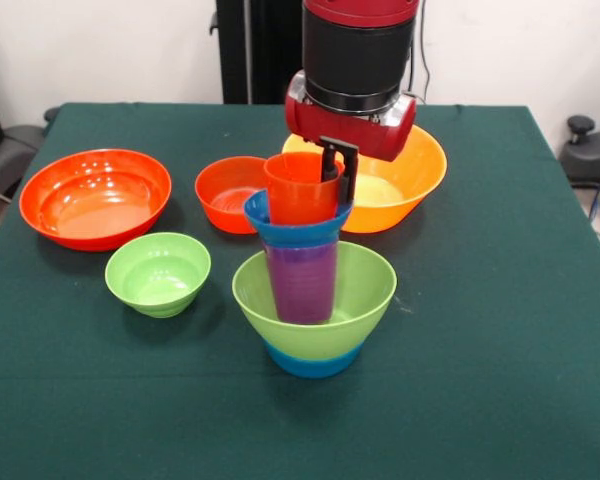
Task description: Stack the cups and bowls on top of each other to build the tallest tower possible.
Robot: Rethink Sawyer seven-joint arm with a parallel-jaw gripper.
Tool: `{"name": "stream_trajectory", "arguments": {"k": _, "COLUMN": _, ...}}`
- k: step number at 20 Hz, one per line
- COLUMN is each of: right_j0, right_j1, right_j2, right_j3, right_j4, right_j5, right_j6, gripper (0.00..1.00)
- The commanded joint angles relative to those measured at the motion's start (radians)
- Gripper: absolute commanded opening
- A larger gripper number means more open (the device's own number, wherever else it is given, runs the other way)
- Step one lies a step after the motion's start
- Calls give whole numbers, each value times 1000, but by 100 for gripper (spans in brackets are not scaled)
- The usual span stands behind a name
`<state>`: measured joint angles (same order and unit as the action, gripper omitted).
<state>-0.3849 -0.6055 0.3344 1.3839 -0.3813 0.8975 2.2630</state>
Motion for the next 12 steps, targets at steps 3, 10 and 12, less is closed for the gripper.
{"name": "stream_trajectory", "arguments": {"k": 3, "right_j0": 23, "right_j1": 18, "right_j2": 46, "right_j3": -58, "right_j4": -53, "right_j5": 36, "right_j6": -165, "gripper": 0}}
{"name": "stream_trajectory", "arguments": {"k": 10, "right_j0": 30, "right_j1": 26, "right_j2": 41, "right_j3": -75, "right_j4": -53, "right_j5": 52, "right_j6": -162, "gripper": 0}}
{"name": "stream_trajectory", "arguments": {"k": 12, "right_j0": 27, "right_j1": 25, "right_j2": 43, "right_j3": -68, "right_j4": -53, "right_j5": 41, "right_j6": -164, "gripper": 0}}
